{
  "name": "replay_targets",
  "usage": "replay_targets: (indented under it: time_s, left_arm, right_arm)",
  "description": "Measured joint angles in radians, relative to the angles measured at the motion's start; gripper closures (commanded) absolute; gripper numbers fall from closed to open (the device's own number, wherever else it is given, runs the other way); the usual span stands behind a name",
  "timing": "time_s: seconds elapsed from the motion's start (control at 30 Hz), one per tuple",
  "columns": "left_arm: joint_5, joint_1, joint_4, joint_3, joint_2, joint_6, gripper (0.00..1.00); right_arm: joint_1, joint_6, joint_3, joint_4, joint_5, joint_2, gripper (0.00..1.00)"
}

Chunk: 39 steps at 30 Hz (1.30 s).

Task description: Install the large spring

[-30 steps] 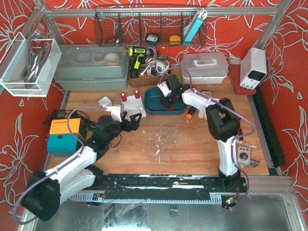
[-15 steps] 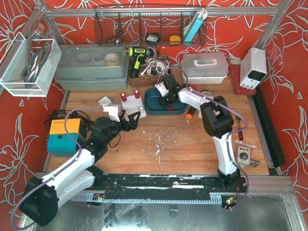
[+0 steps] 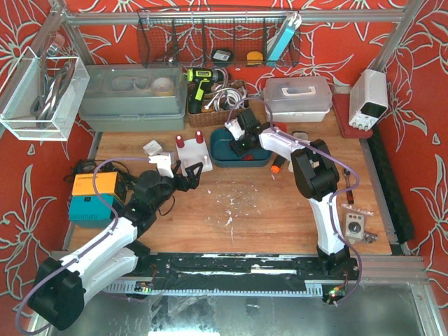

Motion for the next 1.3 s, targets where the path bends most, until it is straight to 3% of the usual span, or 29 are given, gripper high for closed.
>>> replay_targets:
  time_s: [0.33, 0.53, 0.93, 1.1, 1.3]
  left_arm:
    - [-0.016, 0.000, -0.005, 0.000, -0.018, 0.000, 0.00]
    - [-0.033, 0.000, -0.011, -0.006, -0.030, -0.001, 0.00]
    - [-0.116, 0.000, -0.038, -0.015, -0.033, -0.092, 0.00]
    - [-0.120, 0.000, -0.054, -0.015, -0.033, -0.109, 0.00]
    - [-0.142, 0.000, -0.061, -0.017, -0.033, -0.095, 0.00]
  right_arm:
    - [0.002, -0.028, -0.065, 0.019, 0.002, -0.048, 1.00]
    - [0.002, -0.039, -0.148, 0.038, 0.001, -0.130, 1.00]
    - [0.019, -0.054, -0.399, 0.209, -0.021, -0.447, 1.00]
    - [0.031, -0.062, -0.388, 0.199, -0.013, -0.426, 0.74]
    - [0.030, -0.054, -0.217, 0.097, 0.026, -0.250, 0.63]
